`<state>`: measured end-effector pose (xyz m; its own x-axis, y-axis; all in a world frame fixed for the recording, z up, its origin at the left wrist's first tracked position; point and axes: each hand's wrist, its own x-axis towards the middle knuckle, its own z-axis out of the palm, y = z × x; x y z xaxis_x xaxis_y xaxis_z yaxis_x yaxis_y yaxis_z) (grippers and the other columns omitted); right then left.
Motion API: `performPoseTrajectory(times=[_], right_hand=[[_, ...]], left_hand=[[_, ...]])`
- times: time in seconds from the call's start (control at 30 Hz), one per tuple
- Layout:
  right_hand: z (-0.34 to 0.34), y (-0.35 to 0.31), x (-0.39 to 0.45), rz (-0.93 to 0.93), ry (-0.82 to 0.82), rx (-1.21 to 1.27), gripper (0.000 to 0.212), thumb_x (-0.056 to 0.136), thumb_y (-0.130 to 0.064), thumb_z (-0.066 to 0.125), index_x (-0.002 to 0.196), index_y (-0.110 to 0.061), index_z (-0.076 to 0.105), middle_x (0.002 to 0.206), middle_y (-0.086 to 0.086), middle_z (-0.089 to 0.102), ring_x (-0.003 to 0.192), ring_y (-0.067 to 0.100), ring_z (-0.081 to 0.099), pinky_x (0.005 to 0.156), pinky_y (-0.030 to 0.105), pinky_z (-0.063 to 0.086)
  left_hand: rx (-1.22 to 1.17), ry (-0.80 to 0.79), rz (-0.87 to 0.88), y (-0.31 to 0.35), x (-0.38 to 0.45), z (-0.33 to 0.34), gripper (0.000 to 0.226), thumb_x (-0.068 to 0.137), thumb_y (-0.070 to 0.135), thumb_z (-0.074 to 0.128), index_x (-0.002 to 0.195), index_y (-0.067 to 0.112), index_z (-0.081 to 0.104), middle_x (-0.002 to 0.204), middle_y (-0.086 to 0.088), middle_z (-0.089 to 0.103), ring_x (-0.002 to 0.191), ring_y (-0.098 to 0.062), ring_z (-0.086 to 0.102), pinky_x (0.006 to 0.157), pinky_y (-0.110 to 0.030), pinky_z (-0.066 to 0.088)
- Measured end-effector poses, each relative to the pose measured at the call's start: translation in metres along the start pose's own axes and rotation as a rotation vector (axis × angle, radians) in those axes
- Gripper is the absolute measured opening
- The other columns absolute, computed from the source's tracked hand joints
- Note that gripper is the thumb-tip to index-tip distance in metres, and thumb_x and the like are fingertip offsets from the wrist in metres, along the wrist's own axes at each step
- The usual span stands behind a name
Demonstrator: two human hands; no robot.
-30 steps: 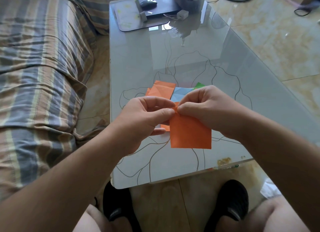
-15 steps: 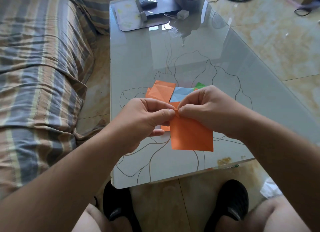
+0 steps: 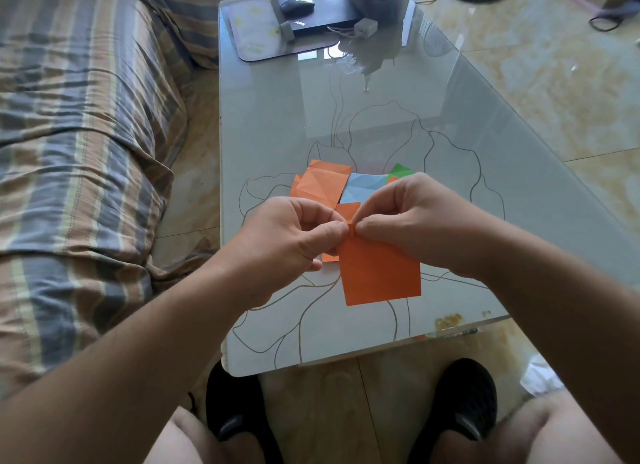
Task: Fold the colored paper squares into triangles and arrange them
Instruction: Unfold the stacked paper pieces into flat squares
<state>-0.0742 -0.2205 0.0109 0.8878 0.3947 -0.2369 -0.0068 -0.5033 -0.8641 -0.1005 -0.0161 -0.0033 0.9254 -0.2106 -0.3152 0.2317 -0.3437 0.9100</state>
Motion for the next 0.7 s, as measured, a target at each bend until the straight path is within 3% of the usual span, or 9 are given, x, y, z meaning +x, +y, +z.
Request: performPoseTrajectory(times=[0.27,0.43,0.6,0.7], right_hand=[[-0.0001,-0.0006,-0.0001,0.012,-0.008,-0.001,0.022,0.095,-0.017,0.068,0.08,-0.023,0.082,0.08,-0.005,0.077,0.073,0.01,0.07,0.066,0.028,0.055],[0.0004,-0.0007,-0.0005,0.011,-0.011,-0.001,0.02,0.094,-0.016,0.068,0.081,-0.02,0.082,0.082,0.003,0.077,0.074,0.021,0.071,0.07,0.04,0.059],[0.0012,-0.0003,-0.0005,0.018,-0.034,0.011,0.017,0.091,-0.03,0.074,0.08,-0.019,0.081,0.074,0.003,0.073,0.065,0.011,0.063,0.06,0.03,0.051],[0.0024,0.0009,-0.0005,0.002,-0.035,-0.036,0.015,0.092,-0.025,0.074,0.078,-0.023,0.082,0.075,-0.001,0.075,0.065,0.006,0.063,0.061,0.029,0.052]], left_hand=[[0.051,-0.011,0.03,-0.0002,-0.0003,-0.0013,0.014,0.097,0.028,0.07,0.096,0.016,0.077,0.095,-0.006,0.079,0.097,-0.024,0.075,0.09,-0.055,0.06],[0.072,-0.004,0.044,0.0003,-0.0006,-0.0019,0.013,0.096,0.027,0.071,0.094,0.017,0.077,0.092,-0.006,0.079,0.095,-0.026,0.075,0.089,-0.056,0.06],[0.07,-0.004,0.025,0.0019,-0.0013,-0.0017,0.013,0.094,0.03,0.073,0.091,0.018,0.079,0.091,-0.006,0.079,0.096,-0.028,0.074,0.089,-0.055,0.06],[0.061,-0.011,-0.008,0.003,-0.0014,-0.0017,0.012,0.094,0.028,0.074,0.09,0.019,0.079,0.092,-0.006,0.079,0.097,-0.027,0.074,0.09,-0.055,0.06]])
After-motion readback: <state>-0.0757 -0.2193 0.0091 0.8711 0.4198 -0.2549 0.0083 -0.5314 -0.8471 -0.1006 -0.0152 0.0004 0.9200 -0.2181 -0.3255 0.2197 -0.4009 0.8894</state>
